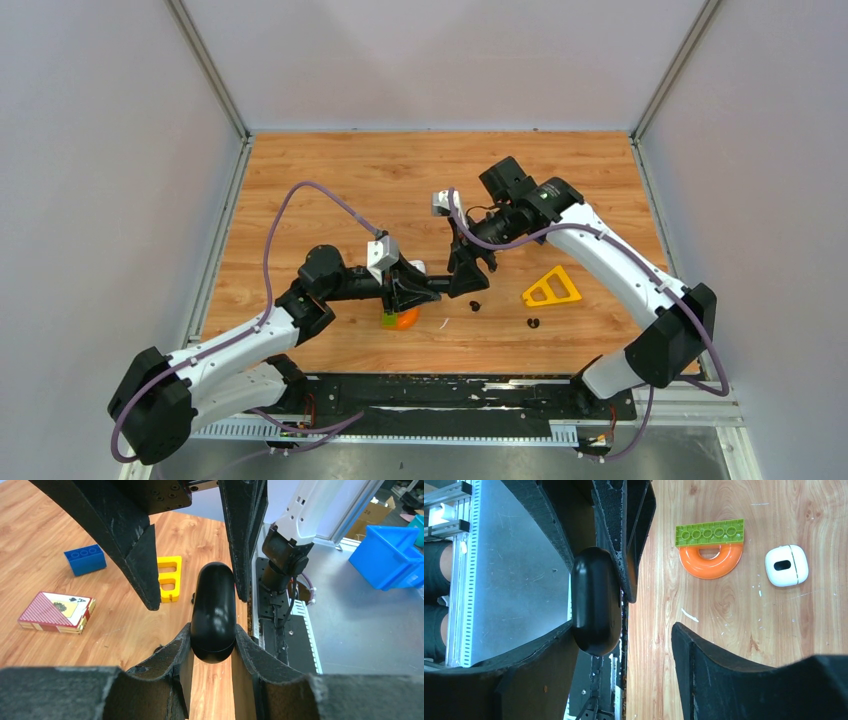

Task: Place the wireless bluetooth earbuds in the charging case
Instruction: Open the charging case.

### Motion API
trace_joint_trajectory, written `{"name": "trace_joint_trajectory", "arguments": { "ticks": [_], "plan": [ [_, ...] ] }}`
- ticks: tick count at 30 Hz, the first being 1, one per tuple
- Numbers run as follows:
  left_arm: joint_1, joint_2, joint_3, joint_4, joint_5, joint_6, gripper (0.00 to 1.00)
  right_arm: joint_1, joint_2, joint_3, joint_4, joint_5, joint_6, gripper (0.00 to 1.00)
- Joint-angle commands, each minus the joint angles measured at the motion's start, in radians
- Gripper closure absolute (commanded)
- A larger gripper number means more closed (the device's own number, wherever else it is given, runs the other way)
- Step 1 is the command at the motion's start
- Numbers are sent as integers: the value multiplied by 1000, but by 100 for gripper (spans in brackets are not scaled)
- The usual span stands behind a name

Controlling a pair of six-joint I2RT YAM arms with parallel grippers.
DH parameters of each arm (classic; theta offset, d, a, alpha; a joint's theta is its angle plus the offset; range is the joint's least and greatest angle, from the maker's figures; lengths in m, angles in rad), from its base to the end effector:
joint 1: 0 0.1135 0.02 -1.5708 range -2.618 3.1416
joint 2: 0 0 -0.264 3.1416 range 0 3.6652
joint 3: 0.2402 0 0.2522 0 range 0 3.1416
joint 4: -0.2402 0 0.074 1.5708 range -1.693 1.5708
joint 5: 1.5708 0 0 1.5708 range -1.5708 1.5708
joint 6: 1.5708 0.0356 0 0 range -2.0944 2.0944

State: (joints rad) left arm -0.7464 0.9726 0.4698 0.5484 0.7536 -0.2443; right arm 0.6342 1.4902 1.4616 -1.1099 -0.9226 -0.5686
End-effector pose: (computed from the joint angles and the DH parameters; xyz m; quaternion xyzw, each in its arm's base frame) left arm 0.1411 -0.1637 0.2707 0.4173 0.5561 -0.5432 0.4707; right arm 0.2130 0.1919 0.3429 -0.5736 0.6672 0.4408 0.1777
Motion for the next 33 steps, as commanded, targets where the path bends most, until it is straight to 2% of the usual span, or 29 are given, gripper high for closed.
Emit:
{"name": "trace_joint_trajectory", "arguments": {
  "ticks": [1, 33],
  "plan": [
    [-5, -6, 7, 23, 15, 14, 100, -3, 18, 55, 24, -27, 20, 33],
    [-5, -14, 9, 16, 20, 19, 100, -51, 24, 96, 45, -30, 64, 35]
  ]
}}
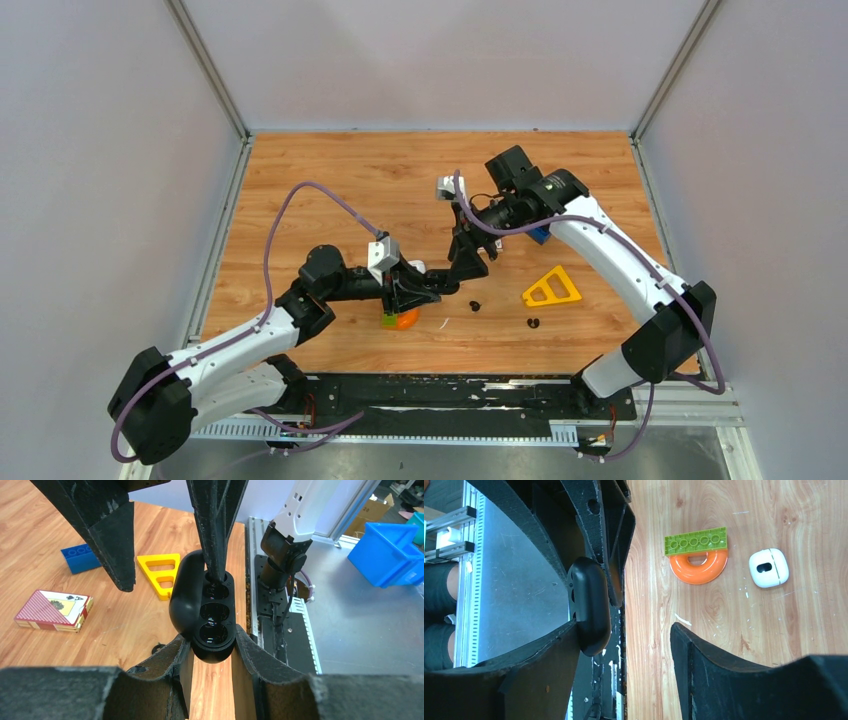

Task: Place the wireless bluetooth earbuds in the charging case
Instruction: Open the charging case.

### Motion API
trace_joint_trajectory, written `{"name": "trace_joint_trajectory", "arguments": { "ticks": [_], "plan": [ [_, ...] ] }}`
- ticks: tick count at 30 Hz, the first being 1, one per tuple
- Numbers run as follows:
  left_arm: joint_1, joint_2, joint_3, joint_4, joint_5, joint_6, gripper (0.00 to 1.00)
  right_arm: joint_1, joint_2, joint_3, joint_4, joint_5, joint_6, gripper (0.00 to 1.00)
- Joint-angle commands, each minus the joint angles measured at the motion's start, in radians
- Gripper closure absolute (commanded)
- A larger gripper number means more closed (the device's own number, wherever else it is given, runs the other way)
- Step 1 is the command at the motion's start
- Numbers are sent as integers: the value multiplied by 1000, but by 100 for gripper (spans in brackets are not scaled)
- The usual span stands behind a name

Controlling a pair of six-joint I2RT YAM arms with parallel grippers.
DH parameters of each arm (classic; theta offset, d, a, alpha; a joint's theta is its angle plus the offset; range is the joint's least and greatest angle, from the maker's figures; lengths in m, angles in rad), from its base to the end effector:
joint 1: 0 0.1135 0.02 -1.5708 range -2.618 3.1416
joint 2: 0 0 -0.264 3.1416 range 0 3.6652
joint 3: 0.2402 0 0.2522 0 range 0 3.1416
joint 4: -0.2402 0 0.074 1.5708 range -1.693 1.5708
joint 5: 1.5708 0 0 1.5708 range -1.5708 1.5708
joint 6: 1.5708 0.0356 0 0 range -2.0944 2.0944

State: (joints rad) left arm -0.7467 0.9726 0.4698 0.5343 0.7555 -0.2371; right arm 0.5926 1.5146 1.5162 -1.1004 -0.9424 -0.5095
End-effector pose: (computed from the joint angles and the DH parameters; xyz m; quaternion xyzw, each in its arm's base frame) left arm 0.1410 -0.1638 0.2693 0.4194 0.5592 -0.5415 0.4672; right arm 0.2271 0.1876 0.3529 -0.5440 0.6825 0.4496 0.1898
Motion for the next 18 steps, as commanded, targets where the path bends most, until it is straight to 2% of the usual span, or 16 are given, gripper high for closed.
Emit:
{"name": "trace_joint_trajectory", "arguments": {
  "ticks": [1, 18],
  "plan": [
    [-5, -13, 9, 30, 18, 12, 100, -11, 1, 41, 35, -13, 6, 35],
    [-5, 2, 23, 6, -8, -3, 100, -33, -77, 136, -110, -97, -111, 30]
  ]
}}
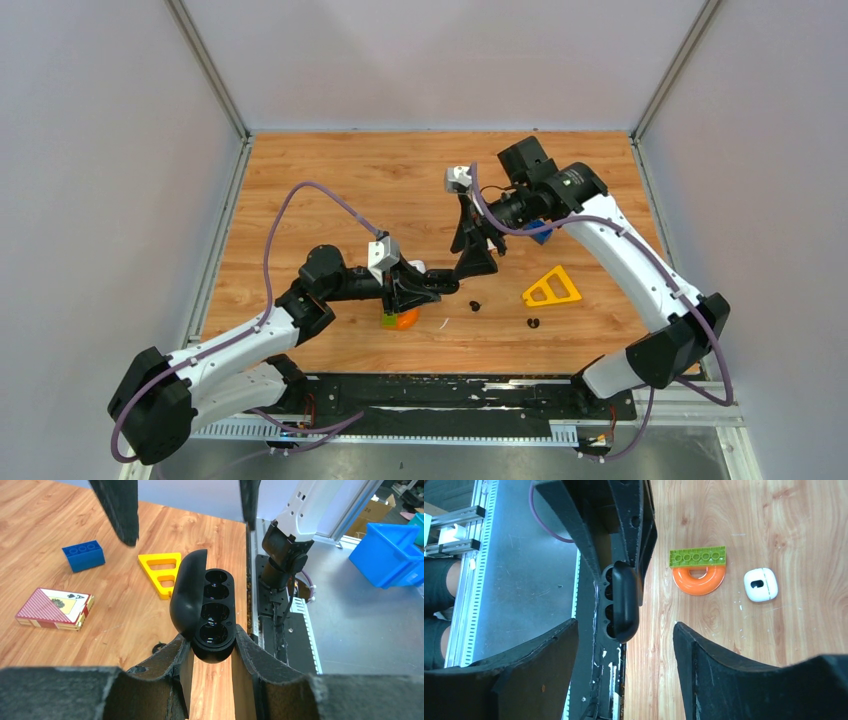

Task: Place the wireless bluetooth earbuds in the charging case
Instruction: Open the charging case.

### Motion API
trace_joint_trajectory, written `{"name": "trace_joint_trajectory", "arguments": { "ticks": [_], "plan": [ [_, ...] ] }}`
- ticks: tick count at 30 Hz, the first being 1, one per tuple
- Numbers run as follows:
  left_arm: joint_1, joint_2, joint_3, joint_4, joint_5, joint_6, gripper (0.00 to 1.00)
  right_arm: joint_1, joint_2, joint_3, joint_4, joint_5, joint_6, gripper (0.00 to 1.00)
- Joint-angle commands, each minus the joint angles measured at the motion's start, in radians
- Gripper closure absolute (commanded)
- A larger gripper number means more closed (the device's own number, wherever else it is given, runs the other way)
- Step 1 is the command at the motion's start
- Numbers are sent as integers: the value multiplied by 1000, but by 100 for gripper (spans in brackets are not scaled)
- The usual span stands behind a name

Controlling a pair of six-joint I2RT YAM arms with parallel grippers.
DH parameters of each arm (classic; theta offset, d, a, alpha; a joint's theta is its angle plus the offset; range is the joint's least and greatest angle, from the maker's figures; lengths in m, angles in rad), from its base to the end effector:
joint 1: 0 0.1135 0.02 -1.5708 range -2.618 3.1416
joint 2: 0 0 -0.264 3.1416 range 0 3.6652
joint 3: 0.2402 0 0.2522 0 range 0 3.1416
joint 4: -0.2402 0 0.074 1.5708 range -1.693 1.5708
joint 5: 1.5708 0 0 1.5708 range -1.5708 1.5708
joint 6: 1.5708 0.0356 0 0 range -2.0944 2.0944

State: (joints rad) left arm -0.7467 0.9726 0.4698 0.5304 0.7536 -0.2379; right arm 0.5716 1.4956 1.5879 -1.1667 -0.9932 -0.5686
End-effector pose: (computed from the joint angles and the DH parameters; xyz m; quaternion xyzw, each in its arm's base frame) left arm 0.1411 -0.1638 0.2689 0.4184 0.5611 -0.5411 0.4661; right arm 0.2219 0.1782 0.3769 -0.5585 0.6543 0.4622 0.2153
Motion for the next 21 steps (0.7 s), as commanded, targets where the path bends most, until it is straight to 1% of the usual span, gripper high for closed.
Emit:
{"name": "trace_joint_trajectory", "arguments": {
  "ticks": [1, 4, 9, 17, 21],
  "plan": [
    [-6, 4, 24, 11, -8, -3, 100, -13, -64, 67, -48, -38, -56, 30],
    [-5, 1, 23, 12, -10, -6, 100, -16, -90, 48, -37, 1, -61, 30],
    [-5, 2, 22, 17, -8, -8, 100, -18, -122, -25, 6, 119, -53, 32],
    [-5, -14, 18, 14, -31, -17, 100, -18, -207, -183, 59, 222, -81, 33],
    [-5, -30, 17, 5, -48, -16, 100, -41, -264, -286, 99, 250, -110, 33]
  ]
}}
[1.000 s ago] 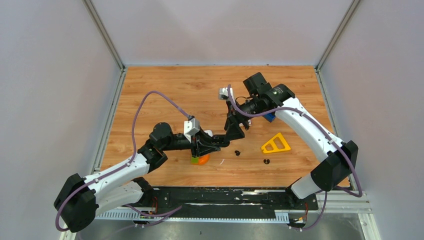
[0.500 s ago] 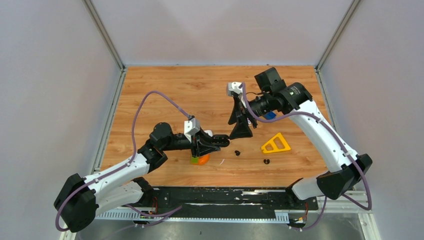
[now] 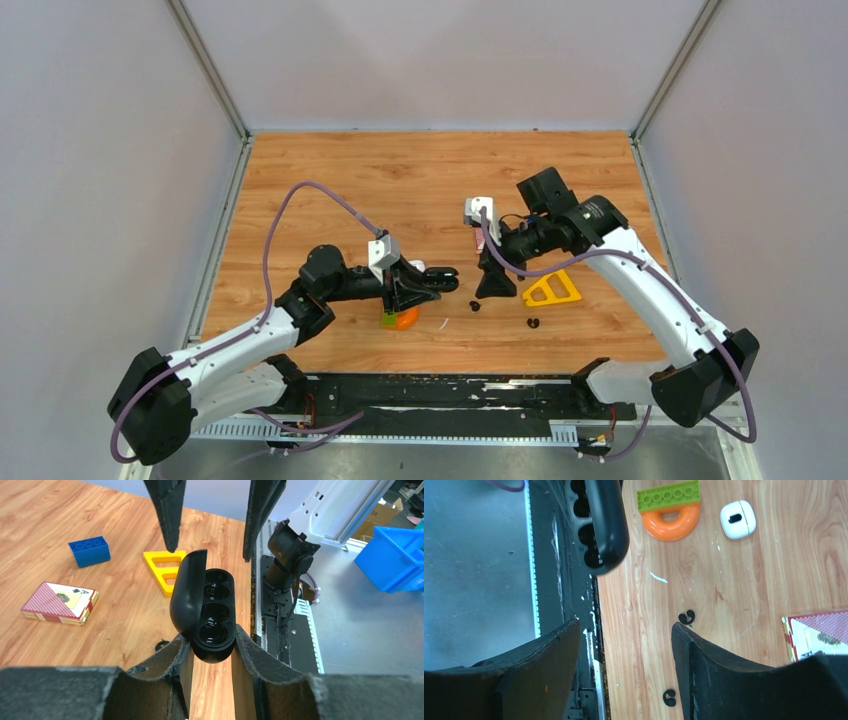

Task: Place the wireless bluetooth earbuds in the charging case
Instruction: Open the charging case, then pick up the earbud from the center of the board.

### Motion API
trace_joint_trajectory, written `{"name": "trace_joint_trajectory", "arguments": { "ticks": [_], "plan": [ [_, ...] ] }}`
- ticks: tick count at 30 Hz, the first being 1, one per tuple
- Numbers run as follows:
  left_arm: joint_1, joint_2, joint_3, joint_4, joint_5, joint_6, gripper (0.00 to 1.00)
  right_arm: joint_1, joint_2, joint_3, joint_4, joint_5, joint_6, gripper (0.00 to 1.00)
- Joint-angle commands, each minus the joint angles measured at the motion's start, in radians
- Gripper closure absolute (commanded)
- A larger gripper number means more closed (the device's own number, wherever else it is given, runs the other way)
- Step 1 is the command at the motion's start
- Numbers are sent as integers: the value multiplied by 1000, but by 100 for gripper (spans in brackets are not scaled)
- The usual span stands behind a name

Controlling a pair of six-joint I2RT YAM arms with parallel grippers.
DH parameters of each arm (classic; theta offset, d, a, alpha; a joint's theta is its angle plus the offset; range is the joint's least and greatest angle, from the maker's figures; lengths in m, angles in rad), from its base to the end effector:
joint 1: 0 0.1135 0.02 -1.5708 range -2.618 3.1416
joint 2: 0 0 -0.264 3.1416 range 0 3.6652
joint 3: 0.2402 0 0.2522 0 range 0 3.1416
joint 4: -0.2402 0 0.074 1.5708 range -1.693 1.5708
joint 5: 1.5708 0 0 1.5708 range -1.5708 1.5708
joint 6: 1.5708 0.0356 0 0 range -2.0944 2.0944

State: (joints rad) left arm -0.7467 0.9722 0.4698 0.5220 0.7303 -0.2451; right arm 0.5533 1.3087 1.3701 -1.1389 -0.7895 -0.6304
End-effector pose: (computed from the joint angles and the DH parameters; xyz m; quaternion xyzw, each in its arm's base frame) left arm 0.1419 -0.1637 0.2682 0.4093 0.5702 -0.5372 0.4676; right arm 0.1903 0.1473 0.3561 -0.5773 0.6905 0.3640 0.2396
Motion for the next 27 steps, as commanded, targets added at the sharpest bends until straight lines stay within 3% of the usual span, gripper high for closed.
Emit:
{"name": "trace_joint_trajectory", "arguments": {
  "ticks": [1, 11, 14, 18, 27],
  "plan": [
    [-5, -34, 17, 10, -30, -9, 100, -38, -85, -96, 84, 46, -54, 34],
    [-4, -77, 16, -29, -51, 10, 100, -332, 44, -172, -16, -210, -93, 43],
    [-3, -82, 18, -35, -46, 7, 100, -378, 100, -187, -32, -107, -55, 49],
    [-3, -91, 20, -33, -45, 7, 100, -378, 108, -261, 46, 74, 21, 49],
    [-3, -83, 18, -25, -37, 0, 100, -341, 316, -215, 134, 92, 138, 48]
  ]
}}
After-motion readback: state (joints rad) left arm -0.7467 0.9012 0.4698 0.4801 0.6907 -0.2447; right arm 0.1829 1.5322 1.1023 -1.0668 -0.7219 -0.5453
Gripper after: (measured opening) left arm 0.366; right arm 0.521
